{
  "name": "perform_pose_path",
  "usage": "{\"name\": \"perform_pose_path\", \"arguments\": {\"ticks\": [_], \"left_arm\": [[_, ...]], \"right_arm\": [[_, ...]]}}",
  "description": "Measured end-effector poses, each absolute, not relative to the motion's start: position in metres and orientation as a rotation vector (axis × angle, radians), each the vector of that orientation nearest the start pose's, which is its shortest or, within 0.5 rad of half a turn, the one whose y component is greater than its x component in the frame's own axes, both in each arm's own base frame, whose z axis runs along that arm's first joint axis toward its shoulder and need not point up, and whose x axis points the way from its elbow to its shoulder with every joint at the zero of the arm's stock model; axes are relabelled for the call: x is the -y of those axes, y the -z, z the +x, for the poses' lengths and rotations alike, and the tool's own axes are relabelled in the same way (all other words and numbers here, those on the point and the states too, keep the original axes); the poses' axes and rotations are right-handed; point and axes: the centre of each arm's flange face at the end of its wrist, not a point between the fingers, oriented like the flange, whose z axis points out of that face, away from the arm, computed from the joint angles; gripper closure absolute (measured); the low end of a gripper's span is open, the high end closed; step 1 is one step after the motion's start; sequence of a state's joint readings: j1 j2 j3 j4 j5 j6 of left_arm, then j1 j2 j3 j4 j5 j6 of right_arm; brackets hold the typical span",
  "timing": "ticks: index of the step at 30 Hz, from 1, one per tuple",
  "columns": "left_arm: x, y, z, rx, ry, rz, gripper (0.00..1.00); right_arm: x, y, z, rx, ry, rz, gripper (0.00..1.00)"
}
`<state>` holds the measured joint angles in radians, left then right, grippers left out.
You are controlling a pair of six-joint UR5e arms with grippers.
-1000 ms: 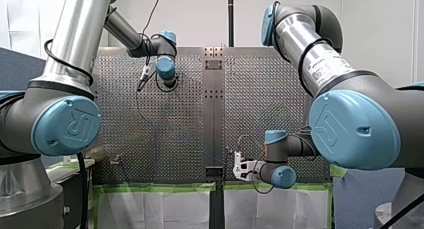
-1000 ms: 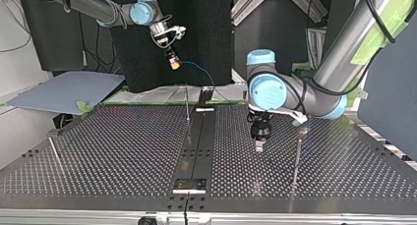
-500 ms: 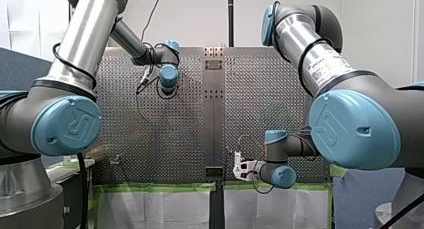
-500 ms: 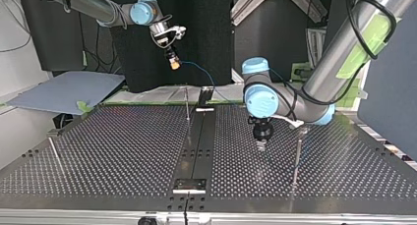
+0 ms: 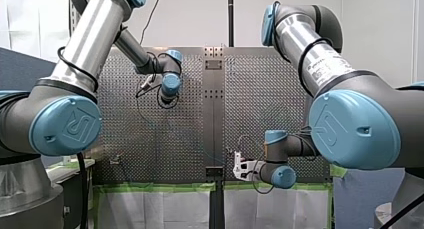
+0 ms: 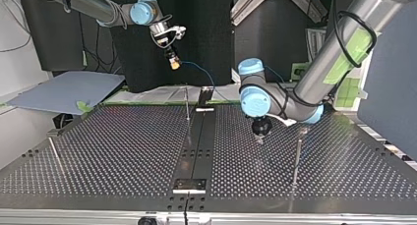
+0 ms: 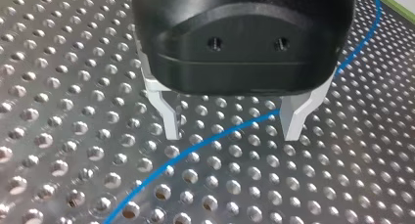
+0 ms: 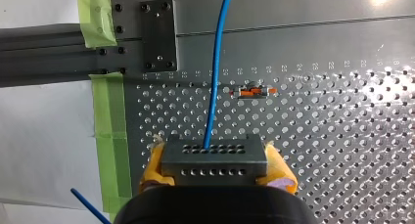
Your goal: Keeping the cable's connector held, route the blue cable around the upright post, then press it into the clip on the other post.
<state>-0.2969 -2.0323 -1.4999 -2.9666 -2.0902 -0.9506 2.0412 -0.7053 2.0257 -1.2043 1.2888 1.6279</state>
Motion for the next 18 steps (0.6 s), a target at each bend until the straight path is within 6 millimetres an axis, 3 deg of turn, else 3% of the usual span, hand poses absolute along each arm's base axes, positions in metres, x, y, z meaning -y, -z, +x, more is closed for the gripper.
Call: {"name": "perform_pose_path", "arguments": {"ticks": [9,18], "left_arm": [[0.259,-0.270,0.566,-1.762,-0.715,0.459,0.00],[0.264,-0.215,0.568,-1.835,-0.780,0.521,0.00]], "right_arm": [[0.376,0.052,0.372,-1.215,2.322,-2.497,1.00],[0.376,0.052,0.372,-1.215,2.322,-2.497,1.00]]}}
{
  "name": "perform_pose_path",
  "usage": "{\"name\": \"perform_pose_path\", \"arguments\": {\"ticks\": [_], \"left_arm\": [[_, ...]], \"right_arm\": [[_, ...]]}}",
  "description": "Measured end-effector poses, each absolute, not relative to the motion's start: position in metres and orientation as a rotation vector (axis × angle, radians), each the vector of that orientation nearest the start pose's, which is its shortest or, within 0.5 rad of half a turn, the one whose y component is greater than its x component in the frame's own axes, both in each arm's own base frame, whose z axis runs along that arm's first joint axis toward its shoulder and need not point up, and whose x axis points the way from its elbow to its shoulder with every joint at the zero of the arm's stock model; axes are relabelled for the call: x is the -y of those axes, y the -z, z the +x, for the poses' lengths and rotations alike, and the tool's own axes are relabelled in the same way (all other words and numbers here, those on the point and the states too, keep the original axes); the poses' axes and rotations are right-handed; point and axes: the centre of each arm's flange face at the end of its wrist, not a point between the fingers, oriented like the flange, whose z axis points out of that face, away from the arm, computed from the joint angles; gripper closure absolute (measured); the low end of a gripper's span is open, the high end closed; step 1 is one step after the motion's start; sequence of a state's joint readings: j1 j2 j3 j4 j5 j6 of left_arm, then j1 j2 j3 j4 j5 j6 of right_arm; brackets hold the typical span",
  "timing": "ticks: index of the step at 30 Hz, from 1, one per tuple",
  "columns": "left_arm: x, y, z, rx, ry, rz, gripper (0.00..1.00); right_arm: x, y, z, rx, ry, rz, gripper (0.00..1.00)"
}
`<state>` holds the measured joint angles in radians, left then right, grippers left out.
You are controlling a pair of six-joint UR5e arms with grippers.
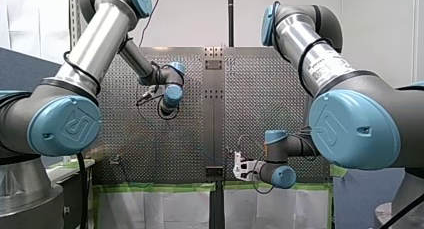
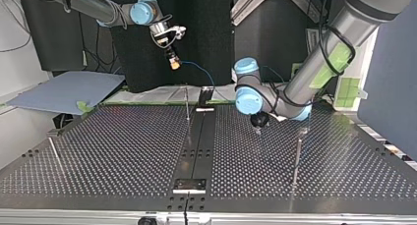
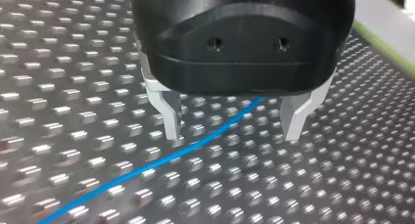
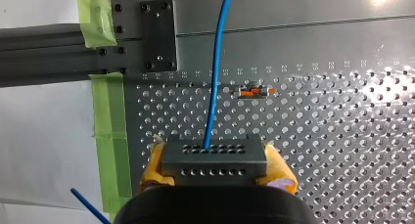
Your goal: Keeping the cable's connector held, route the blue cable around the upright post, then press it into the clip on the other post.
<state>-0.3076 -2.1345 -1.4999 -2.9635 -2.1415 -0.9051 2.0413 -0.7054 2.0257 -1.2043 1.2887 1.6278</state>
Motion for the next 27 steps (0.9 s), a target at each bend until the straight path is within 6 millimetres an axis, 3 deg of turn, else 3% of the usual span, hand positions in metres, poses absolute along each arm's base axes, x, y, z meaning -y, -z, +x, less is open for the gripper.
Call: {"name": "perform_pose_path", "arguments": {"ticks": [12,23,27], "left_arm": [[0.261,-0.195,0.570,-1.866,-0.807,0.520,0.00],[0.279,-0.131,0.563,-1.941,-0.731,0.569,0.00],[0.286,-0.120,0.561,-1.953,-0.676,0.565,0.00]], "right_arm": [[0.376,0.052,0.372,-1.215,2.322,-2.497,1.00],[0.376,0.052,0.372,-1.216,2.321,-2.498,1.00],[0.376,0.052,0.372,-1.216,2.320,-2.498,1.00]]}}
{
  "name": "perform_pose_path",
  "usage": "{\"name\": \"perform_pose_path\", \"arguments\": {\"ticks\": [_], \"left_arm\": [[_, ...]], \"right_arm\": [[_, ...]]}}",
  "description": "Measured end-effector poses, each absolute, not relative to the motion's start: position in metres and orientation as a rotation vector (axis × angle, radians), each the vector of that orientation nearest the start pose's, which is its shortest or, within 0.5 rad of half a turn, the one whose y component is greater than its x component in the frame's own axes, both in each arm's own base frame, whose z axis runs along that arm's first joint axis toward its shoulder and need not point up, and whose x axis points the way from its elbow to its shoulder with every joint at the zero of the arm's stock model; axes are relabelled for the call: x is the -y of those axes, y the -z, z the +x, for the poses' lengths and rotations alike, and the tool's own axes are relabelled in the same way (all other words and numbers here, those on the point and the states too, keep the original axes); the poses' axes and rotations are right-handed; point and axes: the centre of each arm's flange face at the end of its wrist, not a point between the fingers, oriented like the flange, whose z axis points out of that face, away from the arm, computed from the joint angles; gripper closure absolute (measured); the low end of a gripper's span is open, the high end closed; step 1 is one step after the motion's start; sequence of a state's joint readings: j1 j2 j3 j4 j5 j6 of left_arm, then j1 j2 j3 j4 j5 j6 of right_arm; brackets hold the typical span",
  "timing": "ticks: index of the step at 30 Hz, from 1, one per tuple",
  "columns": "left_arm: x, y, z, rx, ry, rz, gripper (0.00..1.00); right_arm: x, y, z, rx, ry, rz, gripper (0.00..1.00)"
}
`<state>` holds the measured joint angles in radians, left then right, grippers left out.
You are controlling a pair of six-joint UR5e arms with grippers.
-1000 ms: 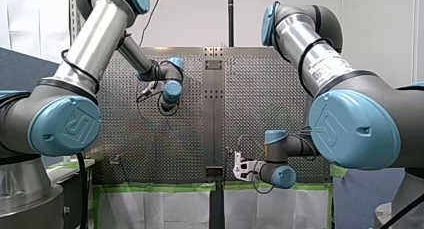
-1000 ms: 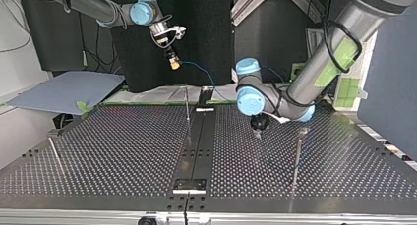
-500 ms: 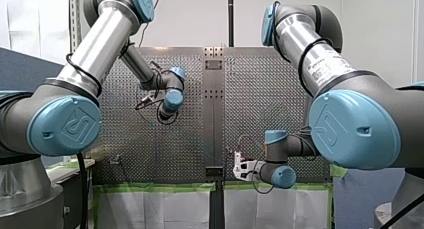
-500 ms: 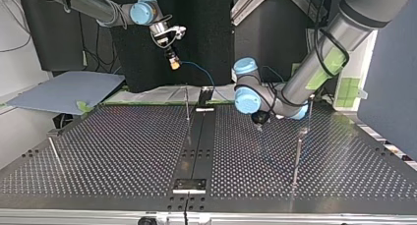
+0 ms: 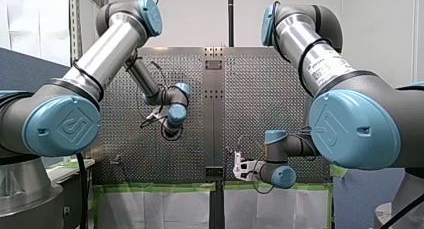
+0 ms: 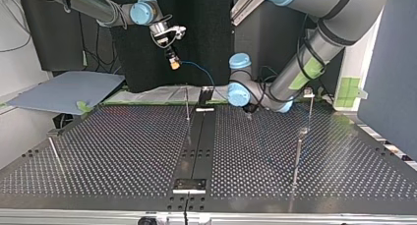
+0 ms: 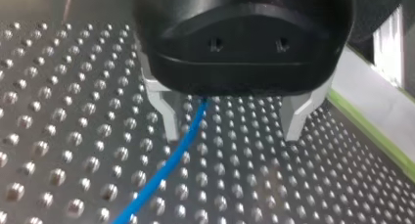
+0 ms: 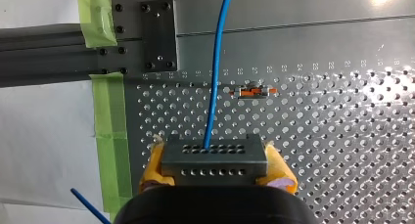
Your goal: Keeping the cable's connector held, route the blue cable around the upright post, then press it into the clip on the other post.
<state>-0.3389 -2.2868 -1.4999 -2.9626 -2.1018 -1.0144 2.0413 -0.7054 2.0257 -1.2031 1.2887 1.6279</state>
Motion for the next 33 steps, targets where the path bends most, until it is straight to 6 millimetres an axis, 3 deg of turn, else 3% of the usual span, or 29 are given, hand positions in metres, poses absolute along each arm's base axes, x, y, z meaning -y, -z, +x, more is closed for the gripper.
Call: {"name": "perform_pose_path", "arguments": {"ticks": [33], "left_arm": [[0.319,-0.105,0.550,-2.033,-0.189,0.477,0.00]], "right_arm": [[0.376,0.052,0.372,-1.216,2.321,-2.497,1.00]]}}
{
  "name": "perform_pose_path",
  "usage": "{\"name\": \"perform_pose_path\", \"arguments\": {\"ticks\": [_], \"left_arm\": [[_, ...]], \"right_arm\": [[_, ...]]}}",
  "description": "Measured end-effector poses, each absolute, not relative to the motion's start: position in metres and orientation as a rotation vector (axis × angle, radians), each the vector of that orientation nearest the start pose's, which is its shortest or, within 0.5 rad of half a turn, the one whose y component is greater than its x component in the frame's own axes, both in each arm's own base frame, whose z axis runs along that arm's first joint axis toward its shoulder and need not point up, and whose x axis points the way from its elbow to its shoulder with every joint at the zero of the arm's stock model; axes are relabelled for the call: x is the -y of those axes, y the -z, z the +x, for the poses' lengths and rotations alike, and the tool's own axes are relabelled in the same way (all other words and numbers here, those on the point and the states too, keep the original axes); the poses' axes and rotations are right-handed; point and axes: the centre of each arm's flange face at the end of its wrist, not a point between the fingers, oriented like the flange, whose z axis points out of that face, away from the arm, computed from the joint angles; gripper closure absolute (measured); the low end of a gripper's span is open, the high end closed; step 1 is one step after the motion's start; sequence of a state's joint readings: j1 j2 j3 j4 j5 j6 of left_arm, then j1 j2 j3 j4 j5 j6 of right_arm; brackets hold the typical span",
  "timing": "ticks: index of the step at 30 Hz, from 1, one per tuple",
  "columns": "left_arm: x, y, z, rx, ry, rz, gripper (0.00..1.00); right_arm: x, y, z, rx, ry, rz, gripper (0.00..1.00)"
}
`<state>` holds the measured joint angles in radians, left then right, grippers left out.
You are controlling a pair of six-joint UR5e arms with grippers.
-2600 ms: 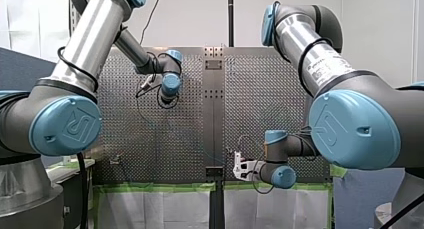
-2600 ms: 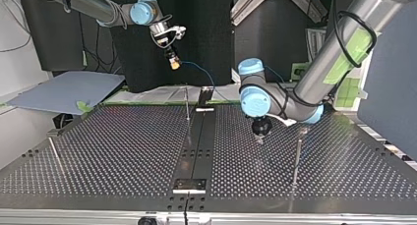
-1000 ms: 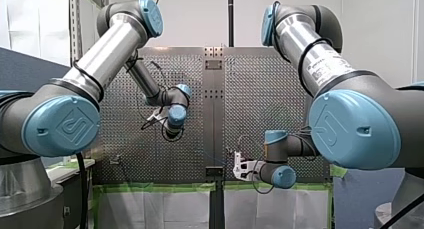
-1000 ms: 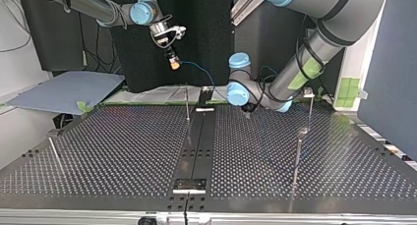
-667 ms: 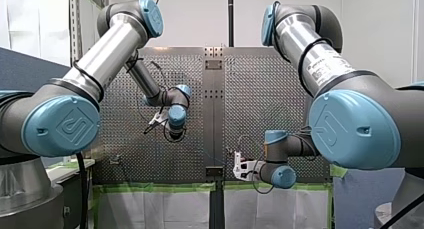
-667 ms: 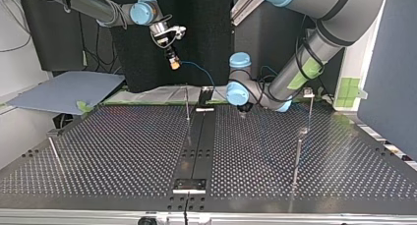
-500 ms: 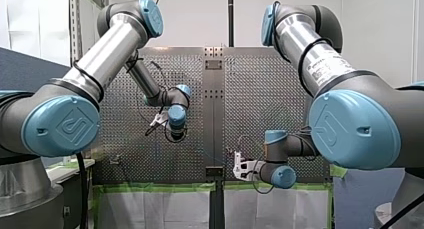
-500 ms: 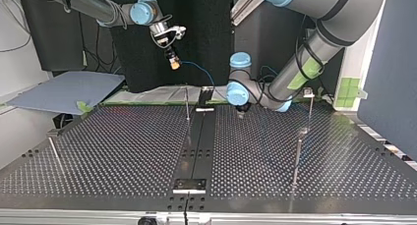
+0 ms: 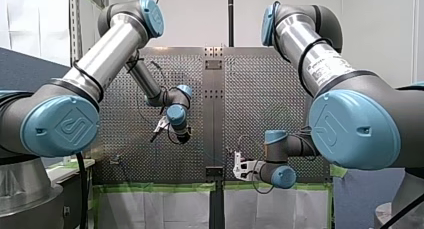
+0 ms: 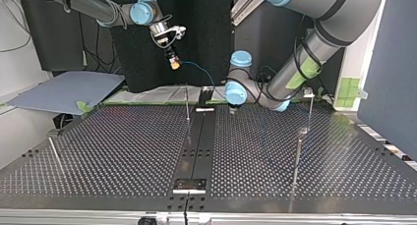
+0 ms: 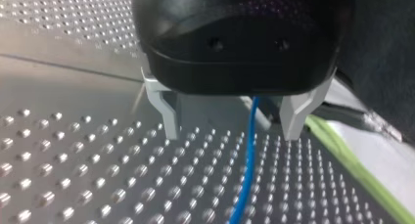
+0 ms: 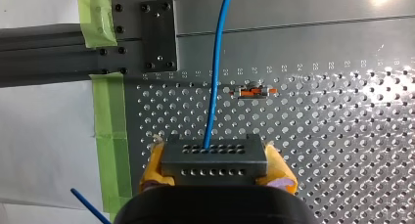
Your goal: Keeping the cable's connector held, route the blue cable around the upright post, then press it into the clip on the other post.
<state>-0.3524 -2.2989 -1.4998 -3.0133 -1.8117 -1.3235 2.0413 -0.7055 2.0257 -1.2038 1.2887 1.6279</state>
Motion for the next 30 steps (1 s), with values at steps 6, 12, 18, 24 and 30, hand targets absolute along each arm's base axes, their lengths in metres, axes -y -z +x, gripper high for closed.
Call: {"name": "perform_pose_path", "arguments": {"ticks": [6,12,18,24,30], "left_arm": [[0.337,-0.073,0.533,-2.109,-0.080,0.506,0.00],[0.358,-0.064,0.520,-2.131,0.039,0.510,0.00],[0.376,-0.063,0.505,-2.155,0.149,0.512,0.00],[0.386,-0.062,0.494,-2.195,0.199,0.485,0.00],[0.393,-0.062,0.487,-2.214,0.242,0.454,0.00]], "right_arm": [[0.376,0.052,0.372,-1.226,2.319,-2.485,1.00],[0.378,0.052,0.371,-1.240,2.317,-2.472,1.00],[0.379,0.052,0.370,-1.244,2.309,-2.465,1.00],[0.381,0.052,0.370,-1.251,2.296,-2.461,1.00],[0.382,0.052,0.369,-1.257,2.292,-2.453,1.00]]}}
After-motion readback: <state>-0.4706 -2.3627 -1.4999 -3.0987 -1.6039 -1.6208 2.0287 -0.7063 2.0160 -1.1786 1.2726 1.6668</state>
